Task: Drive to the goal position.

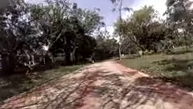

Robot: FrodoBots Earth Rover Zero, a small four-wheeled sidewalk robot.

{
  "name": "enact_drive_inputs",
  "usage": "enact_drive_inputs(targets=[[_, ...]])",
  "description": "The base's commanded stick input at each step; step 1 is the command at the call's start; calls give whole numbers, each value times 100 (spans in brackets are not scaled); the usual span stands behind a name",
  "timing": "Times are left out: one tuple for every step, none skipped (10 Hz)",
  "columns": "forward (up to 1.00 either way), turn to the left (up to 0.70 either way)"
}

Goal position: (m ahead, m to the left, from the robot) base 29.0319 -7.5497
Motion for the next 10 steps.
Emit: enact_drive_inputs(targets=[[70, 0], [70, 0], [70, 0], [70, 0], [70, 0], [70, 0], [70, 0], [70, 0], [70, 0], [70, 0]])
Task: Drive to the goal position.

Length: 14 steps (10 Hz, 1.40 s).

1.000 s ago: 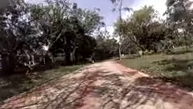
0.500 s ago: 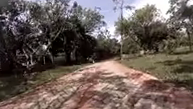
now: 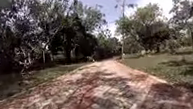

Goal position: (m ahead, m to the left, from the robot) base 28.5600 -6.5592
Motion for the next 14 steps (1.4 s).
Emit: enact_drive_inputs(targets=[[70, 0], [70, 0], [70, 0], [70, 0], [70, 0], [70, 0], [70, 0], [70, 0], [70, 0], [70, 0], [70, 0], [70, 0], [70, -9], [70, -28]])
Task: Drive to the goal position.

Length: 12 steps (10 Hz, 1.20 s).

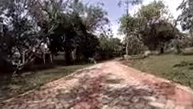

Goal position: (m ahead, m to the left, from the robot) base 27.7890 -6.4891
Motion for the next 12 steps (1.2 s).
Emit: enact_drive_inputs(targets=[[70, -35], [70, -35], [70, -26], [70, -12], [70, -6], [70, -1], [70, 0], [70, 0], [70, 0], [70, 0], [70, 0], [70, -2]])
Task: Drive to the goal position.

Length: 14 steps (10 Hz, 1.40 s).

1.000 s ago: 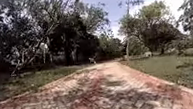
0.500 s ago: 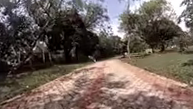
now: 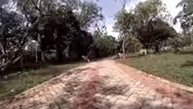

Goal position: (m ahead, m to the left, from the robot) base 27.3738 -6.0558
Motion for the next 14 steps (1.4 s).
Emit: enact_drive_inputs(targets=[[70, -10], [70, -19], [70, -28], [70, -31], [70, -13], [70, 0], [70, 0], [70, 0], [70, 0], [70, 0], [70, 0], [70, 0], [70, 0], [70, 0]])
